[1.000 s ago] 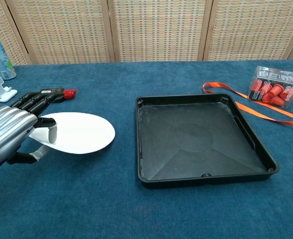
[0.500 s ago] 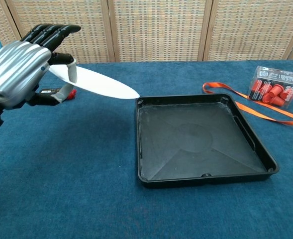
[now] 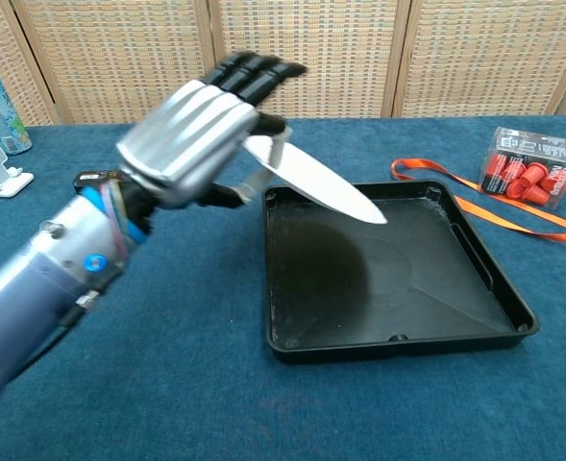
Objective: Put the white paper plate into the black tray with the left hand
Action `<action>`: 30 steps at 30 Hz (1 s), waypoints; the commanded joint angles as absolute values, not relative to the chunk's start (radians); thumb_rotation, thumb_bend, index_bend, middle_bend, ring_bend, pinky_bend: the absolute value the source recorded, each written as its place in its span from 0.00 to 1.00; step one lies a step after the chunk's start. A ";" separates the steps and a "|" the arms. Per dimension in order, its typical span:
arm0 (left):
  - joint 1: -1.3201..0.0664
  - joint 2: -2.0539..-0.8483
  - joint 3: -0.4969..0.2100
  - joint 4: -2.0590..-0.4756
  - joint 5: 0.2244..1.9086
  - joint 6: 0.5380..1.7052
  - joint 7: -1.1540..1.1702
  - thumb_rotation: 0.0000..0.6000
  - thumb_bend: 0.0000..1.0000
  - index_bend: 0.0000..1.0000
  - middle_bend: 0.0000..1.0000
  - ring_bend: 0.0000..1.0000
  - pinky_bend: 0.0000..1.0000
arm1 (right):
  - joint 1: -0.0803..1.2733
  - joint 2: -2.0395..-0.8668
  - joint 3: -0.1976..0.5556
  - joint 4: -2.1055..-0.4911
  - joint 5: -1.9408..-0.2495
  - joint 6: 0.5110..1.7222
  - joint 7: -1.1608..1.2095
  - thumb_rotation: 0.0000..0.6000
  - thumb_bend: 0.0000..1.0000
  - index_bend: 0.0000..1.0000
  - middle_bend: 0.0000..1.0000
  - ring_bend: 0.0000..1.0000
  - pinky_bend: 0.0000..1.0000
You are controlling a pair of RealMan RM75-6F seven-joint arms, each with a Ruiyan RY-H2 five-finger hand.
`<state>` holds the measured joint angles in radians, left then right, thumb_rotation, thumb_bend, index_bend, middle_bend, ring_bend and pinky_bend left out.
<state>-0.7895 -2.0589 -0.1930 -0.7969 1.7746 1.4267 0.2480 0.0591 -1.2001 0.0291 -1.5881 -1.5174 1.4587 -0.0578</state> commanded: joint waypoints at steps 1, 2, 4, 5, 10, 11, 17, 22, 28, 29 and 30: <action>-0.851 -2.125 -0.205 -0.733 1.766 1.390 0.227 1.00 0.45 0.84 0.07 0.00 0.00 | 0.060 -1.200 0.033 -1.582 -1.508 1.455 -0.049 1.00 0.13 0.00 0.00 0.00 0.00; -0.865 -2.141 -0.207 -0.717 1.763 1.382 0.221 1.00 0.45 0.84 0.07 0.00 0.00 | 0.060 -1.200 0.034 -1.580 -1.505 1.453 -0.046 1.00 0.13 0.00 0.00 0.00 0.00; -0.885 -2.168 -0.209 -0.692 1.756 1.367 0.211 1.00 0.45 0.83 0.07 0.00 0.00 | 0.061 -1.200 0.036 -1.575 -1.498 1.449 -0.039 1.00 0.13 0.00 0.00 0.00 0.00; -0.896 -2.183 -0.208 -0.678 1.751 1.356 0.205 1.00 0.45 0.83 0.07 0.00 0.00 | 0.061 -1.200 0.038 -1.572 -1.494 1.447 -0.035 1.00 0.13 0.00 0.00 0.00 0.00; -0.923 -2.232 -0.191 -0.616 1.728 1.290 0.209 1.00 0.21 0.35 0.00 0.00 0.00 | 0.062 -1.200 0.041 -1.560 -1.482 1.439 -0.018 1.00 0.13 0.00 0.00 0.00 0.00; -0.924 -2.235 -0.184 -0.609 1.718 1.261 0.220 1.00 0.14 0.23 0.00 0.00 0.00 | 0.062 -1.200 0.041 -1.558 -1.481 1.439 -0.016 1.00 0.13 0.00 0.00 0.00 0.00; -0.908 -2.202 -0.168 -0.652 1.672 1.189 0.278 1.00 0.00 0.00 0.00 0.00 0.00 | 0.058 -1.198 0.039 -1.561 -1.487 1.447 -0.016 1.00 0.13 0.00 0.00 0.00 0.00; -0.850 -2.121 -0.162 -0.772 1.640 1.225 0.311 1.00 0.00 0.00 0.00 0.00 0.00 | 0.058 -1.197 0.030 -1.574 -1.505 1.452 -0.029 1.00 0.13 0.00 0.00 0.00 0.00; -0.743 -1.987 -0.135 -0.977 1.576 1.235 0.413 1.00 0.00 0.00 0.00 0.00 0.00 | 0.056 -1.194 0.021 -1.592 -1.526 1.460 -0.039 1.00 0.13 0.00 0.00 0.00 0.00; -0.735 -1.969 -0.131 -1.004 1.569 1.230 0.429 1.00 0.00 0.00 0.00 0.00 0.00 | 0.056 -1.194 0.020 -1.596 -1.530 1.462 -0.041 1.00 0.13 0.00 0.00 0.00 0.00; -0.722 -1.947 -0.126 -1.031 1.563 1.232 0.447 1.00 0.00 0.00 0.00 0.00 0.00 | 0.056 -1.193 0.019 -1.600 -1.537 1.466 -0.043 1.00 0.13 0.00 0.00 0.00 0.00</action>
<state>-0.7707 -2.0131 -0.1440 -0.9540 1.5968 1.2301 0.3900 0.0561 -1.1940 0.0202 -1.5966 -1.5327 1.4633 -0.0410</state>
